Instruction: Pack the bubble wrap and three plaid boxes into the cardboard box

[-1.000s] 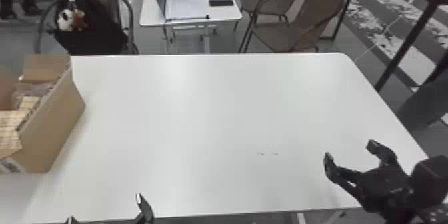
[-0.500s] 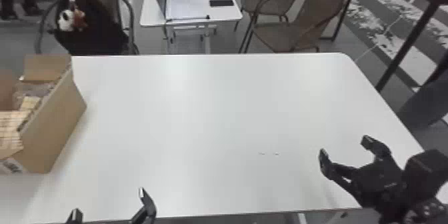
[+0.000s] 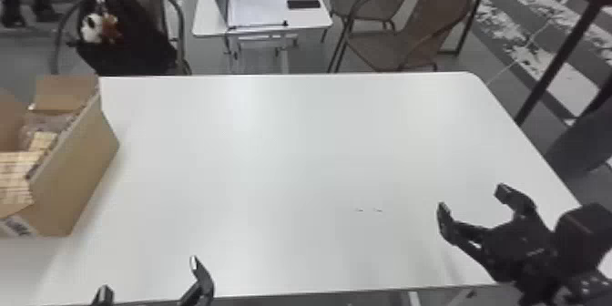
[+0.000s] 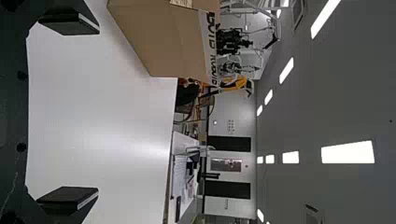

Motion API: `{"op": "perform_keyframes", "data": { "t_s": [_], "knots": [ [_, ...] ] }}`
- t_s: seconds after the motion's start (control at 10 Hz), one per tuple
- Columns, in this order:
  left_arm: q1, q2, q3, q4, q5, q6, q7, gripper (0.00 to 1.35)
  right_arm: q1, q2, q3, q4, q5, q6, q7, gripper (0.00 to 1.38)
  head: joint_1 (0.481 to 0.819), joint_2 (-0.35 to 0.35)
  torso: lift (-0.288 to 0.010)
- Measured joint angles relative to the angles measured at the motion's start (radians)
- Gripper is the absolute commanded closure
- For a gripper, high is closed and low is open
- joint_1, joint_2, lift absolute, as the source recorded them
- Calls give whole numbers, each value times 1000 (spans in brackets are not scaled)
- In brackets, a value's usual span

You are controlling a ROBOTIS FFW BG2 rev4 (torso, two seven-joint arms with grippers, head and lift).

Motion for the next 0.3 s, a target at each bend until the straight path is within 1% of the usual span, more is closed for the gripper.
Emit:
{"op": "perform_keyframes", "data": {
  "t_s": [0.3],
  "knots": [
    [0, -1, 0, 4, -1, -7, 1, 88, 2, 3, 0, -1, 4, 0, 0, 194, 695, -18, -174]
  ]
}}
